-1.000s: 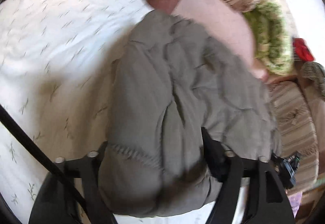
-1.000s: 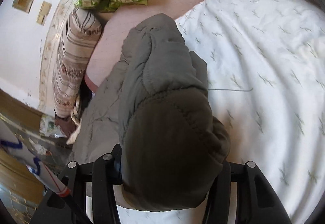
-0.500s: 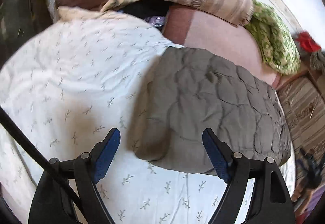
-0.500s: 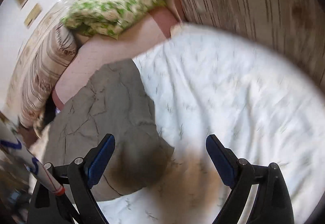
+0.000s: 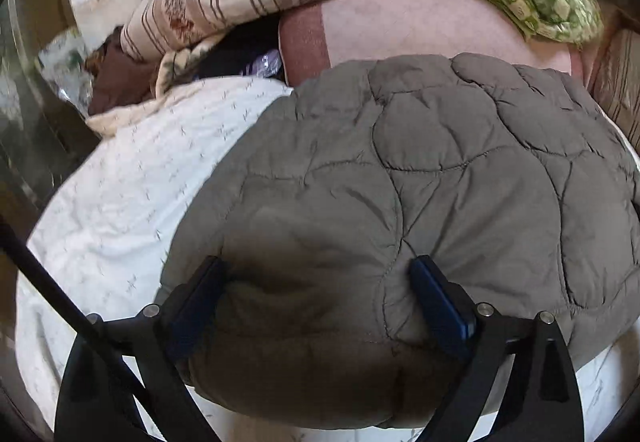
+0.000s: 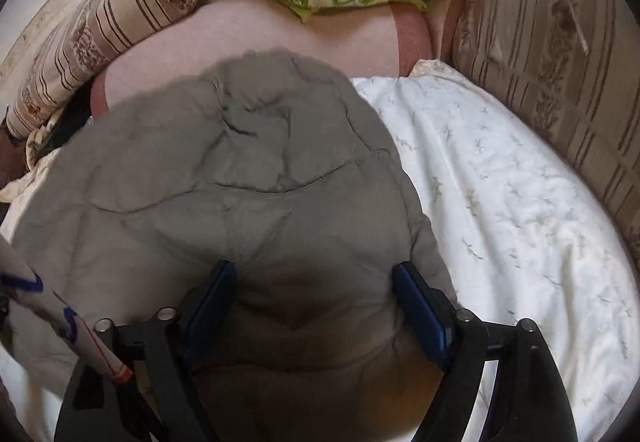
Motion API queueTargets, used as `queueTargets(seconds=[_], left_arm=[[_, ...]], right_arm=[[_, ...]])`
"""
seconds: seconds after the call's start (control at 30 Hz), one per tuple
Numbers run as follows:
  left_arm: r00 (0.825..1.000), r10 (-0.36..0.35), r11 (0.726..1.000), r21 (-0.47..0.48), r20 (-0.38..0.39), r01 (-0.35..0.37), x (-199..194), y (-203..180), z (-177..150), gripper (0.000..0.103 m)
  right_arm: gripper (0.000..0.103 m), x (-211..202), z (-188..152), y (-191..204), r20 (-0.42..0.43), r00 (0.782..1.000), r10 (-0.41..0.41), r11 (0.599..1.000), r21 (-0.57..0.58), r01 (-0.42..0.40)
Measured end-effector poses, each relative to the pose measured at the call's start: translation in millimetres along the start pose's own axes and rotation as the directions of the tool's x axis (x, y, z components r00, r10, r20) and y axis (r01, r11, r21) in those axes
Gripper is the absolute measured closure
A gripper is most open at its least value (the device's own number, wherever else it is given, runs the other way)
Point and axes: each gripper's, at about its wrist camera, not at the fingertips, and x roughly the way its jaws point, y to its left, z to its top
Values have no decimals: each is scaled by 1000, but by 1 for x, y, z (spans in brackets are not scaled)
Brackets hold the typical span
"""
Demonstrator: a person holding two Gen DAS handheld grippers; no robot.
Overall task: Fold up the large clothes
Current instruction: 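Fold the held edge over once more with both grippers and release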
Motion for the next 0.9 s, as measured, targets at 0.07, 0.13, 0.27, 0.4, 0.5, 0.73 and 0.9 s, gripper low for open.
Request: queueTargets(seconds=[0.07, 0.13, 0.27, 0.4, 0.5, 0.73, 0.9], left_arm=[[1000, -9, 1000, -5, -11, 9, -7, 5, 1, 9], [1000, -15, 999, -41, -11, 15, -18, 14, -1, 9], [997, 55, 993, -109, 58, -49, -65, 35, -17, 9], [994, 62, 987, -151, 94, -47, -109, 46, -34, 9], [994, -5, 988, -154, 106, 22, -142, 47, -50, 9], [987, 16, 992, -128, 158, 4, -201, 30, -82, 9], [991, -28, 990, -137, 128, 46, -217, 23, -98, 9]], right_arm=[[16, 1, 2, -3, 13, 1000, 0, 1000, 8, 0], [16, -6, 4, 1, 23, 1000, -16, 1000, -5, 16], [16, -46, -3, 7, 76, 997, -24, 999, -23, 26], [15, -92, -22, 16, 105, 994, 15, 999, -33, -12], [15, -123, -44, 24, 111, 993, 45, 999, -34, -41], [14, -164, -102, 51, 58, 996, 65, 997, -45, -63], [14, -183, -126, 63, 28, 997, 66, 996, -64, -64]])
